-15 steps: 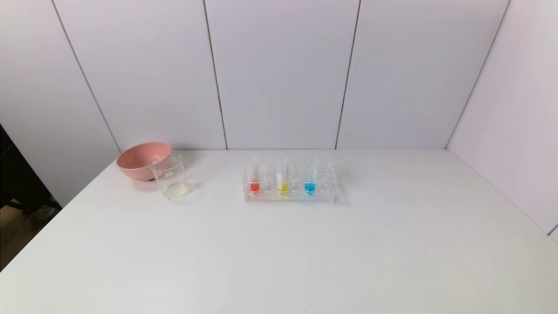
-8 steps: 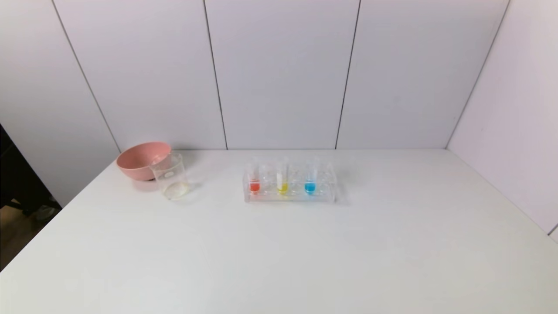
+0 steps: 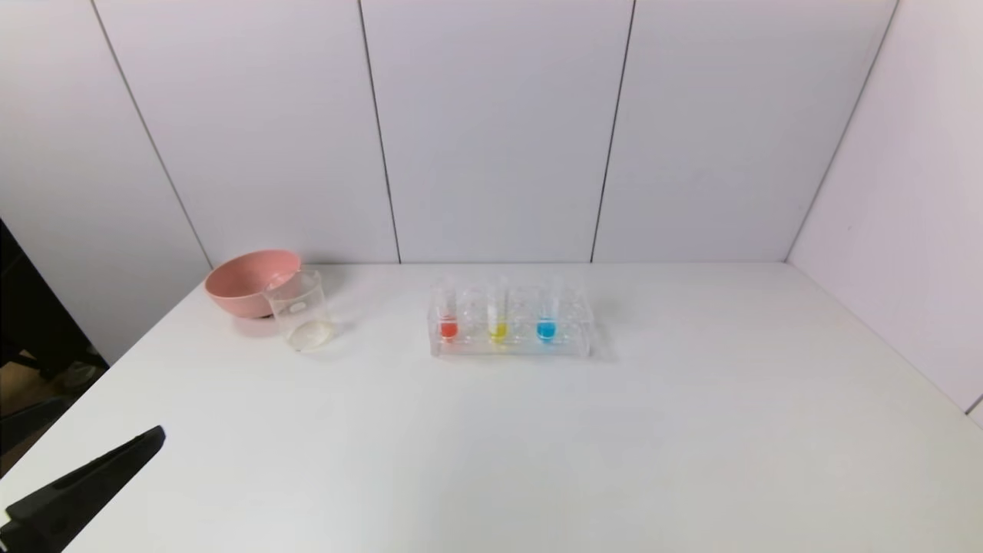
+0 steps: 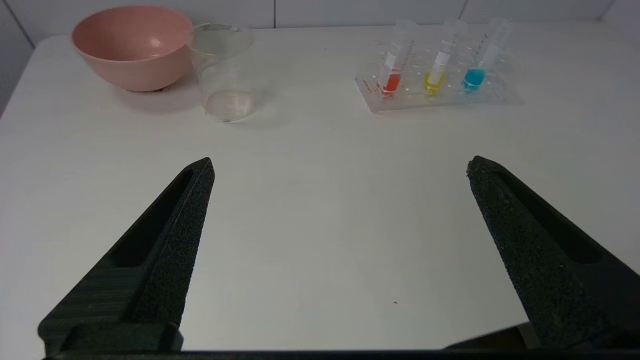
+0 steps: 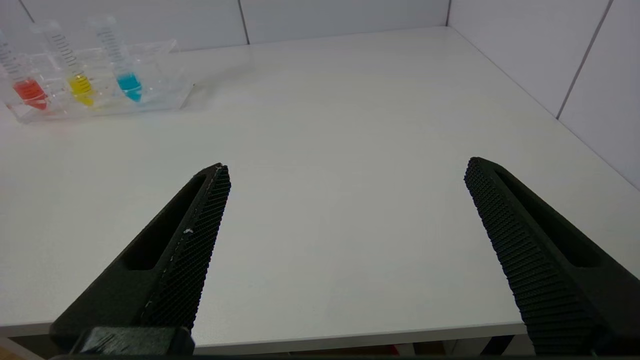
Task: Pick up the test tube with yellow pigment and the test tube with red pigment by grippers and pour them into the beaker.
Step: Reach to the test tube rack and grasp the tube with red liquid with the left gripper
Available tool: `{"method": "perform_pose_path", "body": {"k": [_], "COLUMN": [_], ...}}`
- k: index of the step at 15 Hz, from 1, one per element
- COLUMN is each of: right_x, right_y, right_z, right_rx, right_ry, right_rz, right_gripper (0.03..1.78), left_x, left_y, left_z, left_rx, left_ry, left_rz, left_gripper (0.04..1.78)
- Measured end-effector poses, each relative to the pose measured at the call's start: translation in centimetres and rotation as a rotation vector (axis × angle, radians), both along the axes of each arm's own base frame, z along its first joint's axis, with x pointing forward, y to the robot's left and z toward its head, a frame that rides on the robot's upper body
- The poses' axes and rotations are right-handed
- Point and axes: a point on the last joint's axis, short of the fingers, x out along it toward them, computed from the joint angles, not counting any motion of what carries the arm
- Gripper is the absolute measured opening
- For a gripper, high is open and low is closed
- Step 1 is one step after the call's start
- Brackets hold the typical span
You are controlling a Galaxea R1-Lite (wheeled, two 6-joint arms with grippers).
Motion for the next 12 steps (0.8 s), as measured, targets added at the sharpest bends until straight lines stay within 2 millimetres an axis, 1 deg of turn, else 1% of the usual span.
{"method": "perform_pose_path", "body": {"k": [3,6,8,10,12], "right_x": [0.0,0.0,0.0,0.0,0.0], "right_y": [0.0,0.0,0.0,0.0,0.0], "right_z": [0.0,0.0,0.0,0.0,0.0], "right_rx": [0.000,0.000,0.000,0.000,0.000], "right_ry": [0.000,0.000,0.000,0.000,0.000], "right_rz": [0.000,0.000,0.000,0.000,0.000], "right_gripper": [1.71,1.71,1.71,1.71,1.71], "left_x": [3.5,7.7,10.9,14.2,16.7], "left_y": [-1.1,-2.9,-4.8,-7.3,-10.3], "left_z": [0.6,0.6,-0.2,-1.4,-2.7], "left_rx": [0.003,0.010,0.010,0.006,0.008], "left_ry": [0.083,0.173,0.217,0.236,0.232], "left_rz": [-0.131,-0.203,-0.206,-0.173,-0.153], "left_gripper": [1.76,1.76,1.76,1.76,1.76]}}
